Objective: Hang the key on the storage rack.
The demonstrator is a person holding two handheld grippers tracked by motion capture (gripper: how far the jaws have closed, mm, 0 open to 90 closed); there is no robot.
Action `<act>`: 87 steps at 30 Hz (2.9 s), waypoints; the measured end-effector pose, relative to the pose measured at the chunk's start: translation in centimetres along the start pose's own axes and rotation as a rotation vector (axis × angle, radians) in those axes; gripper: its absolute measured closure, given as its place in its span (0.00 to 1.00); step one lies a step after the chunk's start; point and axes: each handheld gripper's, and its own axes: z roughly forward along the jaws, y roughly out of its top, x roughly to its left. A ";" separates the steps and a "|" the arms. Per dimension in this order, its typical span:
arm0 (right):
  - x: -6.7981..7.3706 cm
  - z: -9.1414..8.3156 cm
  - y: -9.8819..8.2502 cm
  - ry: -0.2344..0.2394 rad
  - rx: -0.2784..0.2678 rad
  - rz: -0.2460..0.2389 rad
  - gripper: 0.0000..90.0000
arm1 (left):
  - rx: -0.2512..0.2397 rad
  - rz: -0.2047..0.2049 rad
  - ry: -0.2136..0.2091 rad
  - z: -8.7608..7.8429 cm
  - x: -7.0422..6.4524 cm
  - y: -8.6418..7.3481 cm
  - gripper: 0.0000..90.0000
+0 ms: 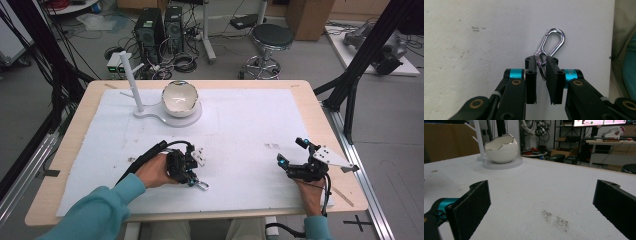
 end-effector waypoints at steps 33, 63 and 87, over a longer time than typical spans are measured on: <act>0.0 0.0 0.0 0.000 -0.001 -0.003 0.01 | -0.066 -0.018 -0.031 -1.2 0.4 -0.2 0.98; 0.1 0.0 0.0 -0.003 0.001 -0.006 0.01 | -0.516 -0.182 0.145 -14.3 5.1 -5.0 0.98; 0.1 0.0 0.0 0.000 0.005 -0.003 0.01 | -0.518 -0.331 0.338 -22.2 11.2 -10.0 0.98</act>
